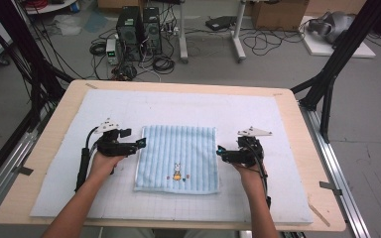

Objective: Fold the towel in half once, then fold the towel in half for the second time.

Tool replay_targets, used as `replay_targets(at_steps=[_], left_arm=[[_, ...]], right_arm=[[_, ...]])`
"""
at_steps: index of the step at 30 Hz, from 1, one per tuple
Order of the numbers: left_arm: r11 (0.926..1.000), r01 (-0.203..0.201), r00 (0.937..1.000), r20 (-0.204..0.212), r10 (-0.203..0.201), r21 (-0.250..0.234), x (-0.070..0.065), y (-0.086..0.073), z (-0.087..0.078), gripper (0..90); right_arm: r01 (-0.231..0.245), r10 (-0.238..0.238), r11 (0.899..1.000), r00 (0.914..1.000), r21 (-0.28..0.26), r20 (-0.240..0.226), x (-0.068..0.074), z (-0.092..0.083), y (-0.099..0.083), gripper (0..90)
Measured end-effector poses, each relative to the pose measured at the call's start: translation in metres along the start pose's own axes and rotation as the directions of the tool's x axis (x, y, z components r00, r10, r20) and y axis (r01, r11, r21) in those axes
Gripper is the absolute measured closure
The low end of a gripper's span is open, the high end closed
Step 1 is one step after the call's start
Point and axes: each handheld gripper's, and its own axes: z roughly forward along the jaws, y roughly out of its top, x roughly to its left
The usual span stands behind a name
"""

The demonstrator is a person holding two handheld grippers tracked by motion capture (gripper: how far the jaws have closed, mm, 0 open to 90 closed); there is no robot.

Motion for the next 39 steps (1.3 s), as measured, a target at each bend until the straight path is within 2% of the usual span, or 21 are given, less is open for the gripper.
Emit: replay_targets(at_steps=[6,10,13,18,26,31,33,36,37,39], left_arm=[[0.9974,-0.021,0.9992,0.033,0.024,-0.069,-0.006,0.006,-0.014,17.0],[0.9964,-0.035,0.9986,0.038,0.038,-0.078,-0.01,0.004,-0.019,17.5],[0.9962,-0.042,0.9984,0.033,0.045,-0.077,-0.012,0.003,-0.021,17.8],[0.997,-0.023,0.9994,0.023,0.025,-0.074,-0.01,0.003,-0.026,17.8],[0.9939,-0.003,0.9999,0.015,0.005,-0.11,-0.005,0.01,-0.029,17.1],[0.995,-0.031,0.9993,0.017,0.033,-0.095,-0.005,0.022,-0.028,17.1],[0.9949,-0.027,0.9996,0.006,0.028,-0.097,-0.003,0.026,-0.027,17.2],[0.9972,-0.015,0.9999,-0.007,0.015,-0.074,0.002,0.03,-0.025,17.2],[0.9976,-0.009,0.9999,-0.015,0.008,-0.069,0.003,0.031,-0.024,17.2],[0.9982,-0.026,0.9985,-0.049,0.023,-0.054,0.006,0.032,-0.022,17.6]], right_arm=[[0.033,-0.033,0.999,0.9994,0.002,-0.011,-0.002,-0.017,-0.01,11.1],[0.035,-0.036,0.999,0.9986,-0.024,-0.039,0.0,-0.027,-0.014,11.1],[0.043,-0.044,0.998,0.9982,-0.037,-0.04,0.001,-0.03,-0.015,11.1],[0.026,-0.028,0.999,0.9987,-0.048,-0.042,0.003,-0.031,-0.013,11.1],[0.025,-0.028,0.998,0.9983,-0.057,-0.051,0.004,-0.032,-0.011,11.1],[0.026,-0.029,0.998,0.9981,-0.055,-0.055,0.004,-0.032,-0.011,11.2],[0.02,-0.023,0.998,0.9982,-0.055,-0.056,0.003,-0.032,-0.011,11.1],[0.013,-0.016,0.999,0.9979,-0.051,-0.062,0.003,-0.032,-0.012,11.2],[0.012,-0.016,0.999,0.9977,-0.048,-0.066,0.004,-0.032,-0.012,11.2],[0.001,-0.005,0.999,0.9971,-0.054,-0.076,0.004,-0.032,-0.012,11.2]])
